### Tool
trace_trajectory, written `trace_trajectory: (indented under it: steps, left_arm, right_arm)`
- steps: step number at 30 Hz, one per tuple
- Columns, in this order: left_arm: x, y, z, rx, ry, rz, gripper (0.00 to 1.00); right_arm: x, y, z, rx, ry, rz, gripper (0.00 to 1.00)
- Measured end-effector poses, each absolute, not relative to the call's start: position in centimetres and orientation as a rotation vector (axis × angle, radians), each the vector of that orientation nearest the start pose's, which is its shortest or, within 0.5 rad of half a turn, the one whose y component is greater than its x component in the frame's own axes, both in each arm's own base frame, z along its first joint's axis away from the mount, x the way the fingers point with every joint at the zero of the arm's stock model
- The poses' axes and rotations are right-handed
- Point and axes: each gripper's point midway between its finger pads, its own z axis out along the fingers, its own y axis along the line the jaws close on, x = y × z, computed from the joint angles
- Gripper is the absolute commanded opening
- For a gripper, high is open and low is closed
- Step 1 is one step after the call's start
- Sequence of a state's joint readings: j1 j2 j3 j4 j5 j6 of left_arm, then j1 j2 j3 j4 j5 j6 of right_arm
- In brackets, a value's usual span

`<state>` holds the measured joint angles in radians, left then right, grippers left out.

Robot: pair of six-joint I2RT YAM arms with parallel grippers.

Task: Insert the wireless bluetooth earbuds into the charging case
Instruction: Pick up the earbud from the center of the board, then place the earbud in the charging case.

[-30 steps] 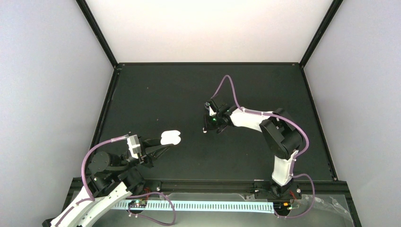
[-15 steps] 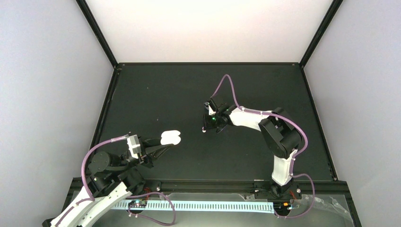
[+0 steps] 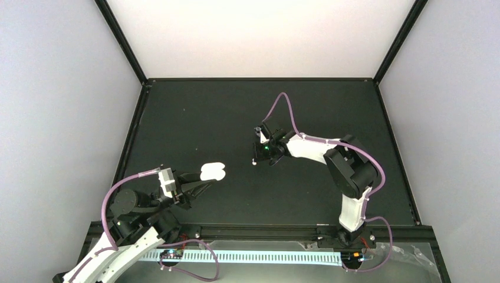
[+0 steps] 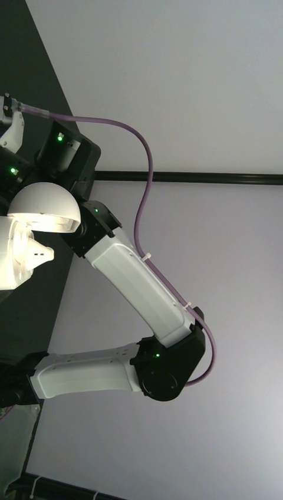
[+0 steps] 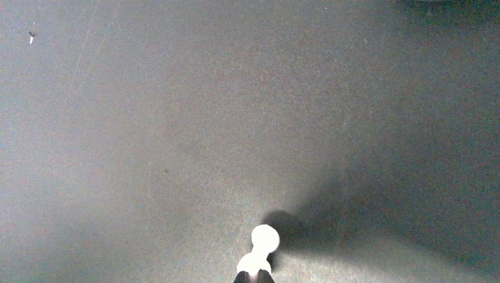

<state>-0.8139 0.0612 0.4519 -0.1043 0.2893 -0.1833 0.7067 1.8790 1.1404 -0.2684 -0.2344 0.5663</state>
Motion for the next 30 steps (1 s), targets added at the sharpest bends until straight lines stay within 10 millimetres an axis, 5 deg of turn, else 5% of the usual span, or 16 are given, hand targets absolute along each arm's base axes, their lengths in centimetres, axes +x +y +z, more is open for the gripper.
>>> trace_trajectory:
  steps: [6,14,20,25,30]
  left_arm:
    - [9.4,-17.1,34.6,0.666,1.197,-1.031,0.02]
    - [9.4,-17.1,34.6,0.666,1.197,-1.031,0.02]
    - [9.5,-17.5,34.3,0.68,1.21,-1.039,0.02]
    - [9.7,-18.6,33.9,0.715,1.233,-1.072,0.02]
    - [9.6,-20.8,33.3,0.784,1.237,-1.163,0.02]
  right_arm:
    - [31.1,31.4,6.2,-0.294,2.676,0.726,0.01]
    - [28.9,29.4,13.7,-0.391,2.492,0.779,0.01]
    - [25.0,27.5,21.1,-0.546,2.291,0.869,0.01]
    - [19.9,26.1,27.7,-0.741,2.059,1.006,0.01]
    - [14.6,24.7,32.1,-0.912,1.877,1.125,0.01]
